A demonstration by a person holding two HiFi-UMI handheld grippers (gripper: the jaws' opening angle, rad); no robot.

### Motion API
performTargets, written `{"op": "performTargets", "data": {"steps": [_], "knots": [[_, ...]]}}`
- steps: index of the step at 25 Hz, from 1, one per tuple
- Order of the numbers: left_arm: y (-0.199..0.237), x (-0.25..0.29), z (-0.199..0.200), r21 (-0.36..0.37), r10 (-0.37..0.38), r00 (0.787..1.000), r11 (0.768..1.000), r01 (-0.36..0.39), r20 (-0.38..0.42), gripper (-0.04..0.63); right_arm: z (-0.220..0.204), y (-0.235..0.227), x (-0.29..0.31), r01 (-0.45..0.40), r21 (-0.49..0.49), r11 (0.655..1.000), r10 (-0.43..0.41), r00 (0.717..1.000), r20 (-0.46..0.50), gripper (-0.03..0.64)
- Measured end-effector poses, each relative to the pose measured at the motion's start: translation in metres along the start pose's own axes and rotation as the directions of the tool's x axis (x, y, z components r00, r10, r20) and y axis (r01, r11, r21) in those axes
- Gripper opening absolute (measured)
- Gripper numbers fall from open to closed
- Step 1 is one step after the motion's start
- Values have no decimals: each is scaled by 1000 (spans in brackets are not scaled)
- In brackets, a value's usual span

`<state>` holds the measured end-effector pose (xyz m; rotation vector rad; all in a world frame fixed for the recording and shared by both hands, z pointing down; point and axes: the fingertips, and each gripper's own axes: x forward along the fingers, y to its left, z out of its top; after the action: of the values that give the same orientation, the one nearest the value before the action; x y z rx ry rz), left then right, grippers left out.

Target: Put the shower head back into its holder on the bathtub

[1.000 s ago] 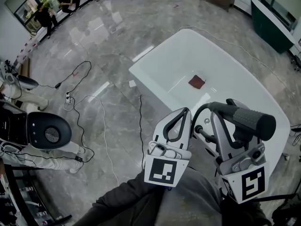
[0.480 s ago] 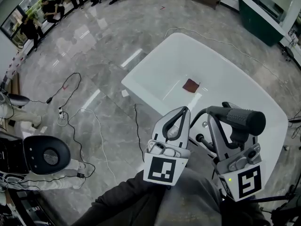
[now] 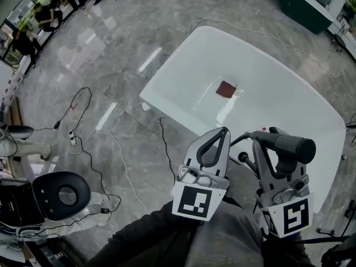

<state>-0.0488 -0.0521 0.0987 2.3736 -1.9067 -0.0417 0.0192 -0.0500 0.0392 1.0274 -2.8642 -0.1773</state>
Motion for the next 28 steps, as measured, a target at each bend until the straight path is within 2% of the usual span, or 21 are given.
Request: {"op": "performTargets", "data": {"steps": [9,18,28], "knots": [[16,2,-30,-46,-24,997,999,21,-71,3,-41,9,7,34,58,998,-29,996,-89,143],[28,12,-45,-49,-53,995,998,50,-82,3,-72,9,14,73,84,994,-61,988,-139,143],[36,21,-84,-52,-108,983,994,101,-149,3,-119,16,24,126,101,987,-107,979,-175,143]]}}
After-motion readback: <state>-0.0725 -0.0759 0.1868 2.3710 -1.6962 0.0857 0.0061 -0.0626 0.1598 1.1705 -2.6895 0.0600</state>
